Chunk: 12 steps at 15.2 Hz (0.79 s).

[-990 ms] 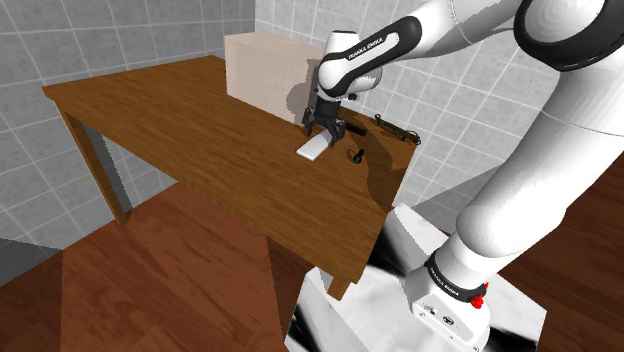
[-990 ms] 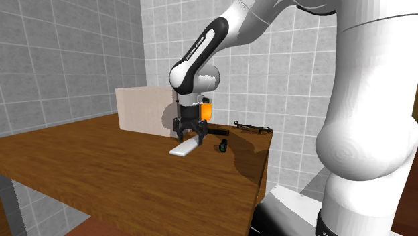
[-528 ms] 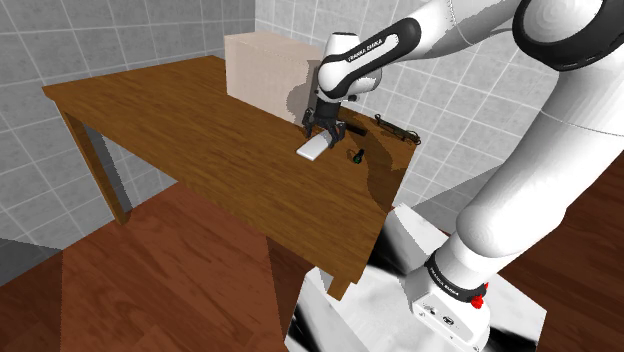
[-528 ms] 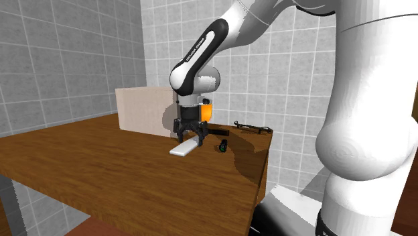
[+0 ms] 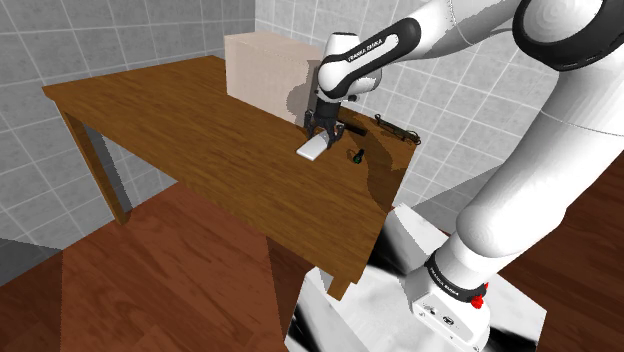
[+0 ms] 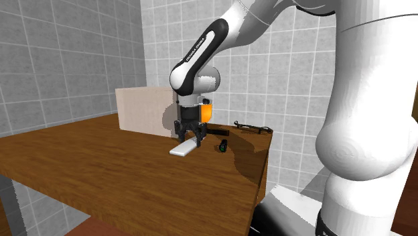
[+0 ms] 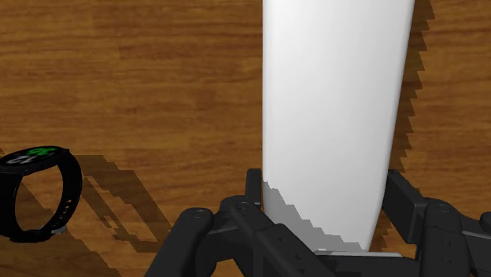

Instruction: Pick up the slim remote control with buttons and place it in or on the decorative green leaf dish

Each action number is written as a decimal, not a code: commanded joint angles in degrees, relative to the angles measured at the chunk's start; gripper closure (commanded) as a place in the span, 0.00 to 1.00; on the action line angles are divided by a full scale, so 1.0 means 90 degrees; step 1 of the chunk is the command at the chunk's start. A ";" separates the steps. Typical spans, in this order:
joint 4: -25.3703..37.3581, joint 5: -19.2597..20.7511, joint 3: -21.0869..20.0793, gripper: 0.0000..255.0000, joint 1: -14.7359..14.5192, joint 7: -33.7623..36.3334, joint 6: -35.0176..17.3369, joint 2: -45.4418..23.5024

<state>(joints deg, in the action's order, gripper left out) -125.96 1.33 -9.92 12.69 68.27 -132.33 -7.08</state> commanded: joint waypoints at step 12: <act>0.0339 -0.0114 -0.0012 1.00 0.0016 -0.0078 0.0811 0.0481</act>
<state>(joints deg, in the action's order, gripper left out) -123.35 0.40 -10.06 12.78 67.71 -125.89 -3.17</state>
